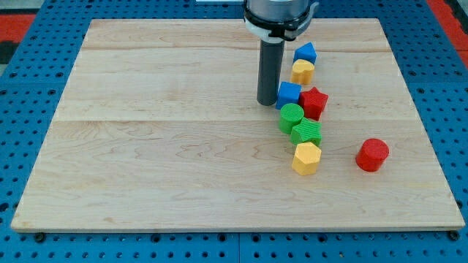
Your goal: Push the red star into the green star and green circle
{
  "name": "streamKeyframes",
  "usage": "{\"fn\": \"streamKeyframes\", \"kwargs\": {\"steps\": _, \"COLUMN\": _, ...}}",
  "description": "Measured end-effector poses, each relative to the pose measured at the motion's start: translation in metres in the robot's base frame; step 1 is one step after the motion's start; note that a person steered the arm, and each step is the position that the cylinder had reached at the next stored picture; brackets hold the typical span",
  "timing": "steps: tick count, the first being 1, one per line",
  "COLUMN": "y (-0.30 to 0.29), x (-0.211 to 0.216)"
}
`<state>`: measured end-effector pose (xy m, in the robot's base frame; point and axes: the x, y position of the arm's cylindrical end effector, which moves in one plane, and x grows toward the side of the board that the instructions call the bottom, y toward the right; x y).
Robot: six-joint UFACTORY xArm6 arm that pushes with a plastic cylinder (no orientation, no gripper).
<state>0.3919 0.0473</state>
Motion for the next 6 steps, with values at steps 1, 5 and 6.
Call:
{"fn": "streamKeyframes", "kwargs": {"steps": 1, "y": -0.007, "x": -0.051}}
{"fn": "streamKeyframes", "kwargs": {"steps": 5, "y": 0.091, "x": 0.057}}
{"fn": "streamKeyframes", "kwargs": {"steps": 6, "y": 0.138, "x": 0.049}}
